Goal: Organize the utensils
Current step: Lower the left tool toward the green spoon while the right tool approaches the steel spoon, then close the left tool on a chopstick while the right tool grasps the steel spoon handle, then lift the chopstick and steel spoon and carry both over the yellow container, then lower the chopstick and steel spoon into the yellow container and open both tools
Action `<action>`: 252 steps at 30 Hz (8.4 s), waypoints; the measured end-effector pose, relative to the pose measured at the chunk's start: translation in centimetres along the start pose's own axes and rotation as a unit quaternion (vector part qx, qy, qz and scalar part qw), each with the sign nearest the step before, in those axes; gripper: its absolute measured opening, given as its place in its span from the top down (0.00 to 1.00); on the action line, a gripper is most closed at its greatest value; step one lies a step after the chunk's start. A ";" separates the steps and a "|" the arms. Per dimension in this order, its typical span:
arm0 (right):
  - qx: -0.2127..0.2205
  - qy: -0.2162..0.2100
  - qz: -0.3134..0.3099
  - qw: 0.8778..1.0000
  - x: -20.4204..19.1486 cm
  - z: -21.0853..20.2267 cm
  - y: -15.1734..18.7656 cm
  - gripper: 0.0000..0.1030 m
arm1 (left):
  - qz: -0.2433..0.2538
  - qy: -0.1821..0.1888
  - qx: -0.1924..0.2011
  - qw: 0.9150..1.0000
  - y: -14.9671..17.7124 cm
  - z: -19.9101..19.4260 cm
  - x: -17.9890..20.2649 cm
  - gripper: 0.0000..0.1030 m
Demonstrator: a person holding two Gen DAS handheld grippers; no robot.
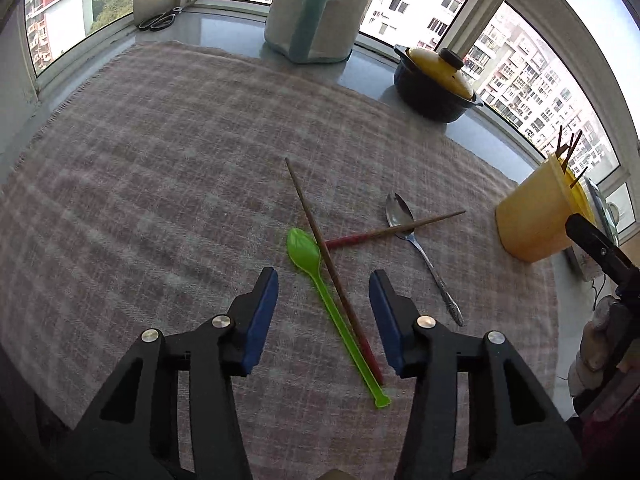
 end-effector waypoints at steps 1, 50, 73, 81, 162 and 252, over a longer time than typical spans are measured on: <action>-0.010 -0.003 -0.005 1.000 -0.4 0.5 0.4 0.09 | -0.001 0.005 -0.007 1.000 0.2 0.4 0.1 0.63; -0.239 -0.063 -0.085 0.965 -5.5 14.2 5.2 0.73 | 0.001 -0.001 -0.084 0.996 -0.6 7.8 0.9 0.81; -0.241 -0.053 -0.093 0.965 -6.0 14.6 5.1 0.77 | 0.008 0.007 -0.103 0.995 -1.1 9.5 2.1 0.88; -0.244 -0.014 -0.156 0.957 -7.0 14.9 5.1 0.87 | -0.006 0.020 -0.098 0.995 -1.1 9.2 1.3 0.94; -0.026 -0.025 0.069 0.997 7.1 -8.0 1.2 0.99 | 0.102 0.192 0.054 0.974 -7.8 -1.5 22.6 0.96; 0.088 0.098 0.128 0.983 18.8 -6.8 -5.6 0.55 | 0.130 0.172 0.118 0.969 -11.1 2.1 30.5 0.96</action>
Point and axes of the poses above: each gripper's, at about its wrist camera, not at the fingertips, and z roughly the way its jaws point, x to its right, y to its underside, the point moved 7 cm from there along z, roughly the way its jaws point, and after that the axes turned 2 degrees about y, right-handed, at the moved point
